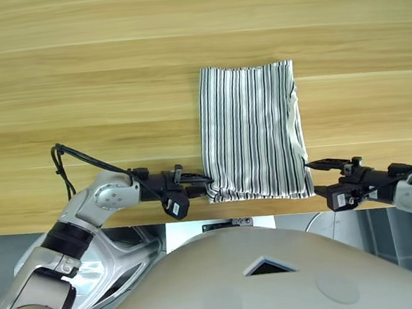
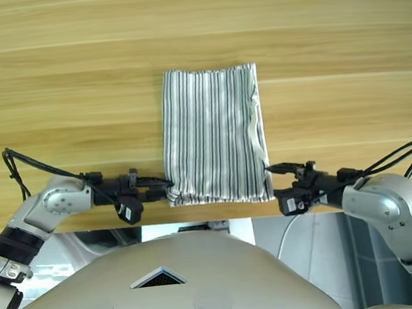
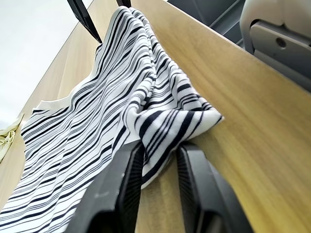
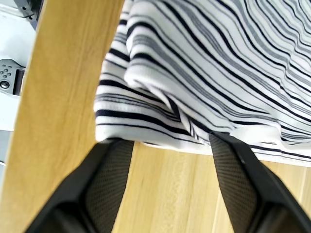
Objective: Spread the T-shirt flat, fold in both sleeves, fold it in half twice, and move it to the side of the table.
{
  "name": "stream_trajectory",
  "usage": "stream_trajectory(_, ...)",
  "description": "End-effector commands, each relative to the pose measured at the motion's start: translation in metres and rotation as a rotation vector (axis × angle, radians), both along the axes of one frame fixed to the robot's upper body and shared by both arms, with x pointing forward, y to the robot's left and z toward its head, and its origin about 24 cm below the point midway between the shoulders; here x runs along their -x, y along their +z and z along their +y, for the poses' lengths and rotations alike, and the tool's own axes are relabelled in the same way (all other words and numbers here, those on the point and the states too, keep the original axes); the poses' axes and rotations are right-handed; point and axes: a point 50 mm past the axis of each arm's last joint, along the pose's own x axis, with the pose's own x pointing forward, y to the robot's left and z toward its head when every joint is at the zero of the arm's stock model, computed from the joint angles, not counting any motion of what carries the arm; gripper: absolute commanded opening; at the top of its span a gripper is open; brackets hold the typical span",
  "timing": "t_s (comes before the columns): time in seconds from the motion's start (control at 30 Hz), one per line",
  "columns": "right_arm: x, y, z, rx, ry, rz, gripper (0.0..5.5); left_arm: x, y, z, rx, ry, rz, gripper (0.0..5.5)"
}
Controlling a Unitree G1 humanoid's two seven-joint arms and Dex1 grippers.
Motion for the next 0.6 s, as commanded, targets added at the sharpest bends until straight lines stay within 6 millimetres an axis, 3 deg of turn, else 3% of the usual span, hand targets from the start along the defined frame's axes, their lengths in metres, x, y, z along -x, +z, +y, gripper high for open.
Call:
stream_trajectory(0.03,-0.0002,0.0058,0.0074,-0.013,0.016,-0.042,2.83,0.0032,-0.0074,0.0020,-0.052,-0.012,0.020,1.25)
stream_trajectory(0.17,-0.0028,0.0049,0.0079,-0.001,0.020,-0.060,3.53,0.0030,-0.0077,0.0011,-0.050,-0.013,0.020,1.25)
stream_trajectory(0.6,0.0038,-0.0016,0.0148,0.007,0.105,-0.001,3.53,0.0006,-0.0076,-0.0012,-0.047,-0.019,0.013,1.25)
